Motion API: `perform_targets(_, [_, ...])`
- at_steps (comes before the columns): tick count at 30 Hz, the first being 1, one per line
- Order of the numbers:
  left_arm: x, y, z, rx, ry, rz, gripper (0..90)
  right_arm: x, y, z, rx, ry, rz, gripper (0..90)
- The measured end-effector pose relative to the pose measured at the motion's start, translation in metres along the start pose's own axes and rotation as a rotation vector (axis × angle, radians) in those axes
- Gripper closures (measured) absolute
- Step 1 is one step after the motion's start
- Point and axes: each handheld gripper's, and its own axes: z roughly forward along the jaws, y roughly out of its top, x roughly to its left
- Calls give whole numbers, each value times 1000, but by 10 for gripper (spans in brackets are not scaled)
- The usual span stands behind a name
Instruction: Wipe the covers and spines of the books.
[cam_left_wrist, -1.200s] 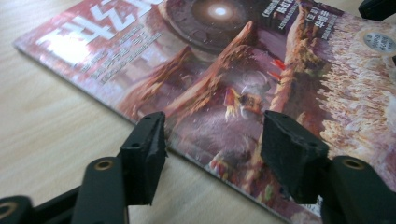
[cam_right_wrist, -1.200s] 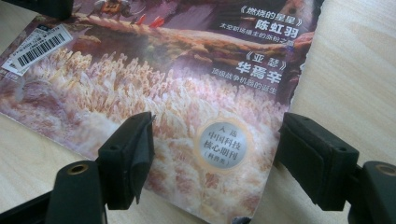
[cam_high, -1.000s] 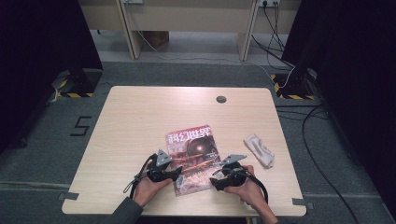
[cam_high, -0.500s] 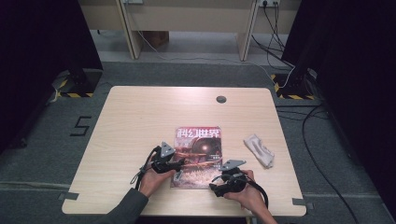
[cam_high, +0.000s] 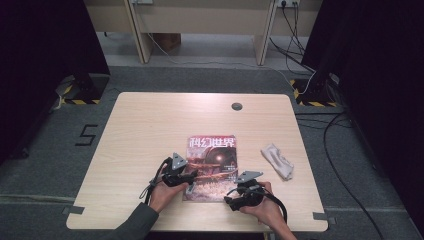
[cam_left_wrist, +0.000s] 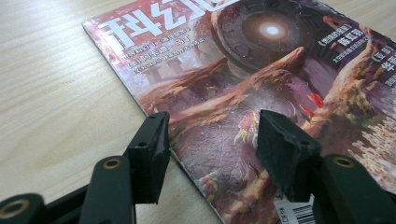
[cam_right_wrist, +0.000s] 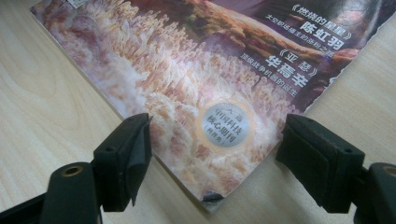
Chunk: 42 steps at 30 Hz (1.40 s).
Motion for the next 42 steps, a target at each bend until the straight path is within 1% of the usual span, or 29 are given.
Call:
perform_targets(3, [2, 1, 1, 1, 3, -3, 433, 0, 1, 1, -5, -5, 1, 253])
perform_targets(8, [4, 1, 3, -5, 4, -27, 433, -3, 3, 3, -11, -8, 11, 255])
perform_targets(11, [4, 1, 3, -5, 2, -27, 429, -3, 3, 2, -13, -3, 15, 259])
perform_targets(13, [6, 1, 2, 4, -5, -38, 399, -5, 3, 1, -14, 6, 24, 285])
perform_targets(14, [7, 1, 2, 7, -4, -40, 370, -7, 4, -2, -24, 15, 32, 321])
perform_targets(15, [7, 1, 2, 7, -4, -40, 350, -7, 4, -2, -24, 15, 32, 321])
perform_targets(16, [7, 0, 0, 8, 1, -44, 335, -12, 5, -7, -58, 4, 43, 318])
perform_targets(19, [7, 0, -2, 9, -7, -43, 310, -22, 4, -14, -90, -29, 77, 317])
perform_targets(20, [6, 0, -3, 3, -13, -39, 299, -25, 3, -15, -94, -39, 88, 318])
perform_targets(23, [4, 0, -9, 17, -27, -24, 274, -36, 0, -19, -106, -70, 110, 319])
perform_targets(24, [4, -1, -11, 12, -30, -23, 268, -38, -1, -20, -104, -83, 122, 319])
perform_targets(25, [4, -1, -13, 15, -33, -23, 263, -42, -1, -22, -108, -92, 119, 319])
perform_targets(26, [4, -2, -15, 17, -33, -23, 257, -43, -2, -23, -112, -102, 129, 320])
perform_targets(27, [4, -3, -16, 13, -38, -25, 253, -46, -3, -24, -117, -105, 133, 320])
perform_targets(30, [3, -6, -23, 22, -50, -18, 239, -52, -5, -27, -124, -127, 141, 321])
perform_targets(31, [3, -6, -23, 22, -50, -18, 239, -54, -5, -28, -126, -142, 139, 321])
perform_targets(32, [2, -8, -28, 25, -61, -12, 239, -56, -6, -30, -128, -159, 136, 321])
perform_targets(34, [1, -12, -34, 21, -68, -11, 236, -61, -7, -34, -132, -179, 134, 322])
perform_targets(35, [2, -13, -37, 20, -74, -6, 234, -63, -8, -36, -137, -183, 154, 323])
perform_targets(37, [2, -15, -43, 16, -79, -7, 233, -71, -11, -39, -151, -199, 153, 333])
perform_targets(39, [3, -18, -48, 10, -82, -10, 228, -78, -12, -44, -165, -215, 173, 353])
perform_targets(40, [4, -19, -51, 6, -83, -13, 227, -80, -13, -46, -175, -225, 194, 369])
perform_targets(42, [7, -22, -57, 4, -80, -17, 226, -87, -13, -50, -187, -250, 189, 393])
